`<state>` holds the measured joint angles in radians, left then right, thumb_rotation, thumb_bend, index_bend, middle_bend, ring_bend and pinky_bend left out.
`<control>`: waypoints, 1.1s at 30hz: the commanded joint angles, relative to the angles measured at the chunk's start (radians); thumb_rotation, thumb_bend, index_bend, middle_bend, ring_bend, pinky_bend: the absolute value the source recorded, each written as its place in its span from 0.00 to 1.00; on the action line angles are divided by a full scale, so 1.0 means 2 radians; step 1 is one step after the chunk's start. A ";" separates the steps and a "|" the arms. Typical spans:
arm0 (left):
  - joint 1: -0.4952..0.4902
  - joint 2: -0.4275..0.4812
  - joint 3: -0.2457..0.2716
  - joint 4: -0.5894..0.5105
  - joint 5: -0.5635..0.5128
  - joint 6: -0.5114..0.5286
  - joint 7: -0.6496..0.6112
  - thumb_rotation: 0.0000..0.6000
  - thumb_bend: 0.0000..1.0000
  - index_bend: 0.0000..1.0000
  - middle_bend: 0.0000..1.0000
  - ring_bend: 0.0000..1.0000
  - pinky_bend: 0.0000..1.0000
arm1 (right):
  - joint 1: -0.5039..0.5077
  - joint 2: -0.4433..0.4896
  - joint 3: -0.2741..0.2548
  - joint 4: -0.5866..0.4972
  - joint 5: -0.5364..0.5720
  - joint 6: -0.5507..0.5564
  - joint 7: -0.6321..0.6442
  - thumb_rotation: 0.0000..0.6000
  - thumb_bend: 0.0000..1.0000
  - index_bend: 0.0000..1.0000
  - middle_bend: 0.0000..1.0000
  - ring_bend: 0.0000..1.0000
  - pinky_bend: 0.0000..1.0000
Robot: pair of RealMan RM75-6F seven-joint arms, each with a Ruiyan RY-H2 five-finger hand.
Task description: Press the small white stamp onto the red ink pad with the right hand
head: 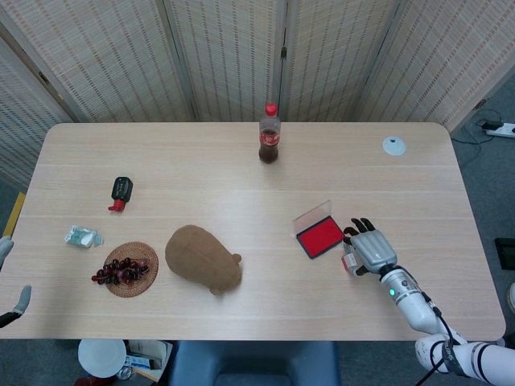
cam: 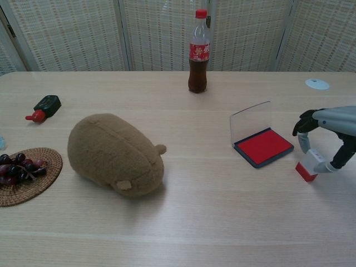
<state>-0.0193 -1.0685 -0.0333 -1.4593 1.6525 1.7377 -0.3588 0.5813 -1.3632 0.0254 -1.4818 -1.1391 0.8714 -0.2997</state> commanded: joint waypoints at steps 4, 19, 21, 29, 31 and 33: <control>0.001 0.000 0.000 0.000 0.000 0.003 -0.002 1.00 0.43 0.00 0.00 0.00 0.00 | 0.000 0.000 -0.001 0.004 0.004 -0.008 0.005 1.00 0.20 0.54 0.18 0.00 0.00; 0.002 0.000 -0.002 0.002 0.000 0.005 -0.003 1.00 0.43 0.00 0.00 0.00 0.00 | -0.004 0.024 0.000 -0.020 -0.010 -0.002 0.016 1.00 0.20 0.20 0.15 0.00 0.00; 0.002 -0.001 -0.002 0.002 -0.001 0.004 -0.003 1.00 0.43 0.00 0.00 0.00 0.00 | -0.004 0.029 0.000 -0.024 -0.010 -0.003 0.017 1.00 0.20 0.15 0.14 0.00 0.00; 0.001 -0.002 -0.002 0.002 0.000 0.004 0.000 1.00 0.43 0.00 0.00 0.00 0.00 | -0.009 0.047 -0.002 -0.042 -0.023 0.001 0.033 1.00 0.19 0.06 0.13 0.00 0.00; 0.001 -0.002 -0.003 0.004 -0.001 0.003 -0.001 1.00 0.43 0.00 0.00 0.00 0.00 | -0.017 0.063 -0.004 -0.060 -0.038 0.015 0.042 1.00 0.19 0.06 0.13 0.00 0.00; 0.001 -0.002 -0.004 0.004 -0.004 0.002 -0.002 1.00 0.43 0.00 0.00 0.00 0.00 | -0.028 0.083 -0.008 -0.083 -0.056 0.035 0.053 1.00 0.19 0.06 0.13 0.00 0.00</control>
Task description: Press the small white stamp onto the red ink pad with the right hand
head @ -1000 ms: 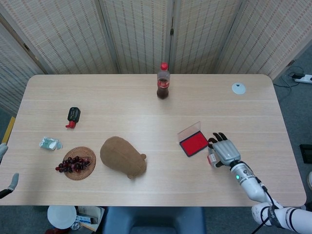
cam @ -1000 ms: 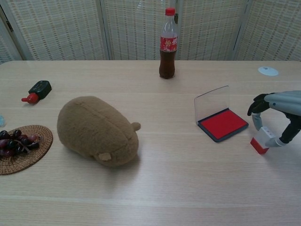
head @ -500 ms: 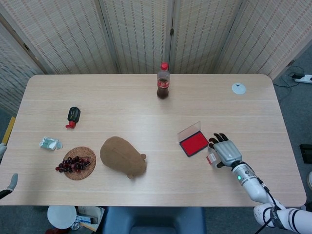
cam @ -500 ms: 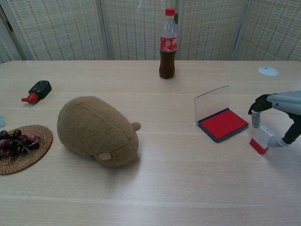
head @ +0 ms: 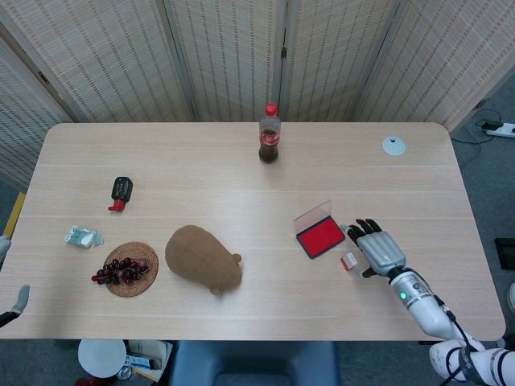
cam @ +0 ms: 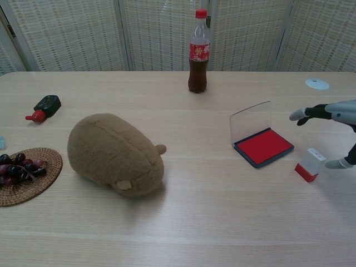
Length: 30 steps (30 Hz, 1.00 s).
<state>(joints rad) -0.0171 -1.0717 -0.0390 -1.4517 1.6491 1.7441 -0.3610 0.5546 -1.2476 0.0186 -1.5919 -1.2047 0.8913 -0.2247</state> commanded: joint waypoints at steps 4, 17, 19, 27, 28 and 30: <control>-0.001 -0.001 -0.002 -0.003 -0.008 -0.007 0.006 1.00 0.43 0.00 0.00 0.00 0.00 | -0.067 0.067 -0.024 -0.064 -0.092 0.112 0.061 1.00 0.18 0.06 0.12 0.00 0.00; -0.018 -0.006 -0.001 -0.024 -0.018 -0.052 0.062 1.00 0.43 0.00 0.00 0.00 0.00 | -0.217 0.016 -0.026 0.082 -0.150 0.355 0.070 1.00 0.16 0.03 0.01 0.00 0.00; -0.022 -0.008 -0.001 -0.024 -0.017 -0.057 0.069 1.00 0.43 0.00 0.00 0.00 0.00 | -0.220 0.018 -0.022 0.083 -0.142 0.349 0.075 1.00 0.16 0.02 0.00 0.00 0.00; -0.035 -0.013 0.002 -0.019 -0.014 -0.079 0.076 1.00 0.43 0.00 0.00 0.00 0.00 | -0.228 0.026 -0.017 0.070 -0.143 0.339 0.084 1.00 0.16 0.01 0.00 0.00 0.00; -0.036 -0.014 0.002 -0.018 -0.014 -0.082 0.077 1.00 0.43 0.00 0.00 0.00 0.00 | -0.229 0.027 -0.016 0.069 -0.143 0.339 0.085 1.00 0.16 0.01 0.00 0.00 0.00; -0.038 -0.015 0.003 -0.018 -0.015 -0.086 0.080 1.00 0.43 0.00 0.00 0.00 0.00 | -0.230 0.029 -0.014 0.068 -0.144 0.337 0.089 1.00 0.16 0.01 0.00 0.00 0.00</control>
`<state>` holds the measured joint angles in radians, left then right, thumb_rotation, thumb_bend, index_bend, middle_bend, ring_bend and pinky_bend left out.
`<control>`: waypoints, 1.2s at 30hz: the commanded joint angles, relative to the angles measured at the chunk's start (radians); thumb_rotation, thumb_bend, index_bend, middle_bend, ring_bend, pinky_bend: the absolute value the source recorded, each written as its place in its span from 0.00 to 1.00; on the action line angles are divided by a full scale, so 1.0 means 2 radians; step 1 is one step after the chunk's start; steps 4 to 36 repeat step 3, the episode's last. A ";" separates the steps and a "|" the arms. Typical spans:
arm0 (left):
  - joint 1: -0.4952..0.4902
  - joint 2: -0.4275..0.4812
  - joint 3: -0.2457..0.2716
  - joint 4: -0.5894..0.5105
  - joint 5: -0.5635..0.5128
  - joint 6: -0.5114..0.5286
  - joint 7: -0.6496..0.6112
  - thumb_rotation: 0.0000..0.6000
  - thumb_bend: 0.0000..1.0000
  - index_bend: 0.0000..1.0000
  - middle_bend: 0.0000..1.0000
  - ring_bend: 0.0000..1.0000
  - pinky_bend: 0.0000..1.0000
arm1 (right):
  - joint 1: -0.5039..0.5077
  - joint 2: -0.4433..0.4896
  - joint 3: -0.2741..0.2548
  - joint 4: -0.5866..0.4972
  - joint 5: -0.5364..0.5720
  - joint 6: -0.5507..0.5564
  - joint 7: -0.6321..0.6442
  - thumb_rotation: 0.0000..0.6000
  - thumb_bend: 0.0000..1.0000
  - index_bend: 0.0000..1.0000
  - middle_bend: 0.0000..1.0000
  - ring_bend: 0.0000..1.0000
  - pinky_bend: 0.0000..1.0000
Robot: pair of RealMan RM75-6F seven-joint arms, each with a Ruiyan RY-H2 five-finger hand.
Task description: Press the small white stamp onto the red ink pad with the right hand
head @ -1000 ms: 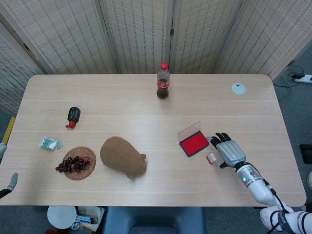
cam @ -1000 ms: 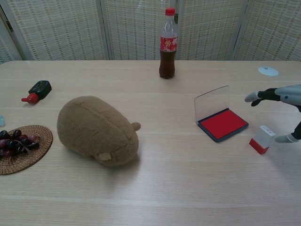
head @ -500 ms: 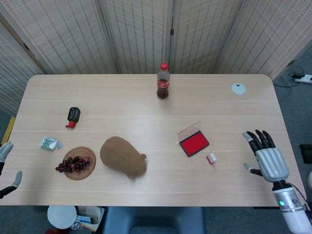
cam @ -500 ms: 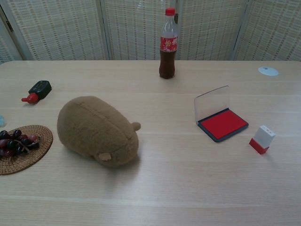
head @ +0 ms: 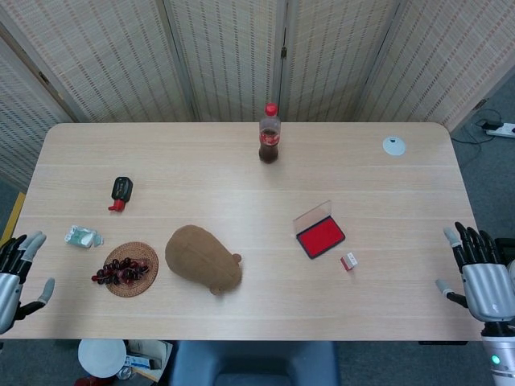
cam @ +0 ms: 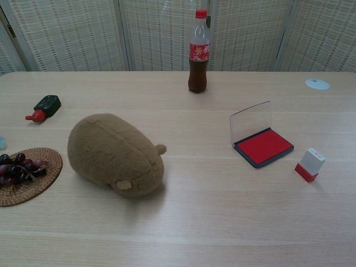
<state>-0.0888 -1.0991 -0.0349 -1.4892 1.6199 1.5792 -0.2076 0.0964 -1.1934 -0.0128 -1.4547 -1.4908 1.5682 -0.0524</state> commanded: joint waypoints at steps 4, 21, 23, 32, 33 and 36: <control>-0.003 -0.003 0.001 -0.002 0.000 -0.003 0.010 1.00 0.43 0.00 0.00 0.00 0.00 | -0.002 0.004 0.004 0.000 -0.003 -0.004 0.005 1.00 0.16 0.01 0.00 0.00 0.00; -0.003 -0.003 0.001 -0.002 0.000 -0.003 0.010 1.00 0.43 0.00 0.00 0.00 0.00 | -0.002 0.004 0.004 0.000 -0.003 -0.004 0.005 1.00 0.16 0.01 0.00 0.00 0.00; -0.003 -0.003 0.001 -0.002 0.000 -0.003 0.010 1.00 0.43 0.00 0.00 0.00 0.00 | -0.002 0.004 0.004 0.000 -0.003 -0.004 0.005 1.00 0.16 0.01 0.00 0.00 0.00; -0.003 -0.003 0.001 -0.002 0.000 -0.003 0.010 1.00 0.43 0.00 0.00 0.00 0.00 | -0.002 0.004 0.004 0.000 -0.003 -0.004 0.005 1.00 0.16 0.01 0.00 0.00 0.00; -0.003 -0.003 0.001 -0.002 0.000 -0.003 0.010 1.00 0.43 0.00 0.00 0.00 0.00 | -0.002 0.004 0.004 0.000 -0.003 -0.004 0.005 1.00 0.16 0.01 0.00 0.00 0.00; -0.003 -0.003 0.001 -0.002 0.000 -0.003 0.010 1.00 0.43 0.00 0.00 0.00 0.00 | -0.002 0.004 0.004 0.000 -0.003 -0.004 0.005 1.00 0.16 0.01 0.00 0.00 0.00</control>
